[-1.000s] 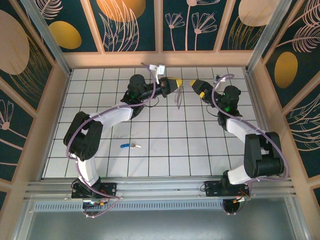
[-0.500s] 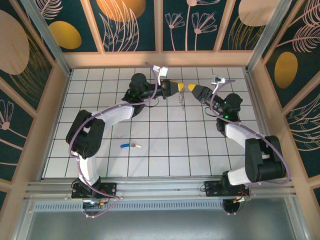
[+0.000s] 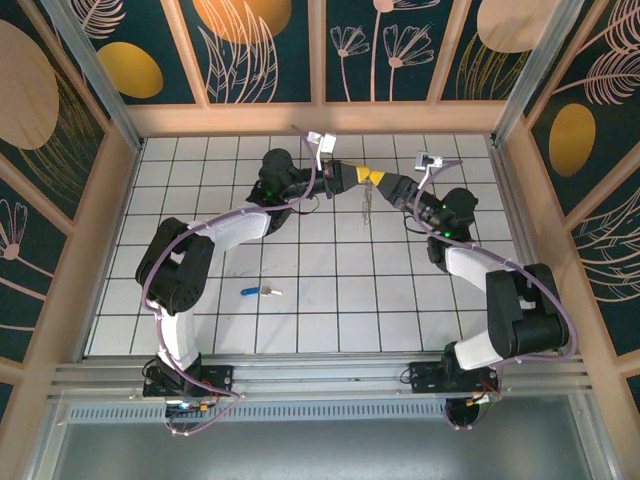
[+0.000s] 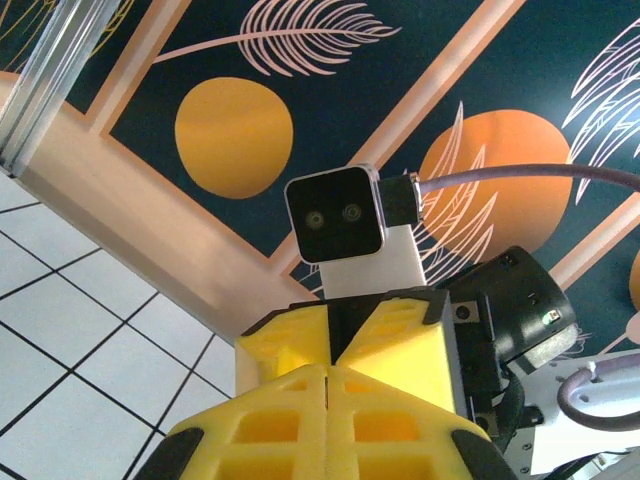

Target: Put the keys on the keyring

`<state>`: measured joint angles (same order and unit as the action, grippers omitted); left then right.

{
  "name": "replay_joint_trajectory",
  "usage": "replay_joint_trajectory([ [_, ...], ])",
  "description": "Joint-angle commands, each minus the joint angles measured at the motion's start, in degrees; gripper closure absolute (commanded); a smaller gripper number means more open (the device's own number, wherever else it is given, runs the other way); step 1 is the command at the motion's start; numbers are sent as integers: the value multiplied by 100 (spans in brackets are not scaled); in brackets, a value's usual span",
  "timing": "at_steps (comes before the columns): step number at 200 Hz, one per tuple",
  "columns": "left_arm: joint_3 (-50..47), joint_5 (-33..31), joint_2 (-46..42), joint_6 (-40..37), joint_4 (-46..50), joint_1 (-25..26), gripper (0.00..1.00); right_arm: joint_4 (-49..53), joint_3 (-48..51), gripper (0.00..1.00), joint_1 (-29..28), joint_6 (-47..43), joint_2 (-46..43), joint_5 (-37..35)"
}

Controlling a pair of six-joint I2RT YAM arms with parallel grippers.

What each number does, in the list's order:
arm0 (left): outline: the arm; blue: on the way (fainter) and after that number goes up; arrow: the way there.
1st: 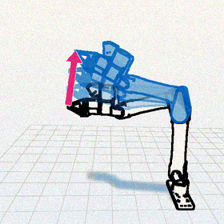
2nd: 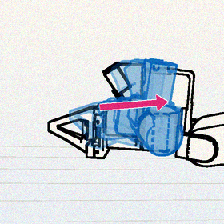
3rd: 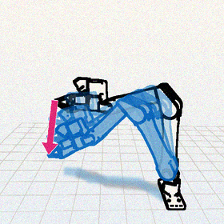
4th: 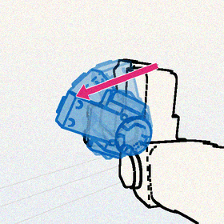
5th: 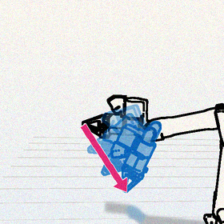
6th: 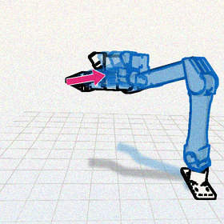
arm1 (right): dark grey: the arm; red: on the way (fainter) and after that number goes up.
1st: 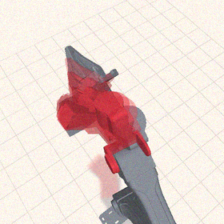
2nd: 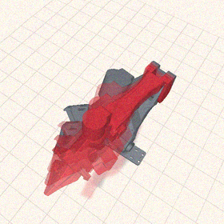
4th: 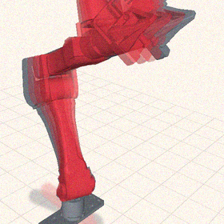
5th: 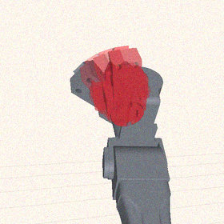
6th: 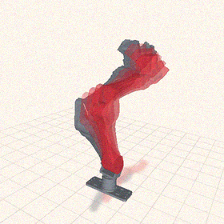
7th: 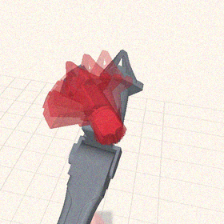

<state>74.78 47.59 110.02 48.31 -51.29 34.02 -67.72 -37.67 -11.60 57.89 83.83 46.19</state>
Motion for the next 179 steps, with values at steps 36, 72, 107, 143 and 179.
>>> replay_joint_trajectory([
  [36,-8,135,-4,153,-514,-36,100,-406,-214,86,-103,56,77,40],
  [72,-34,161,1,193,-557,-36,100,-365,-258,100,-106,56,75,6],
  [107,-213,-184,-122,348,-718,-40,83,-365,-232,100,-111,118,30,-184],
  [143,-764,-1068,-496,566,-1170,-36,68,-457,-248,100,-114,302,11,-431],
  [179,-1282,-1828,-730,921,-1701,-36,64,-694,-252,100,-149,553,63,-632],
])
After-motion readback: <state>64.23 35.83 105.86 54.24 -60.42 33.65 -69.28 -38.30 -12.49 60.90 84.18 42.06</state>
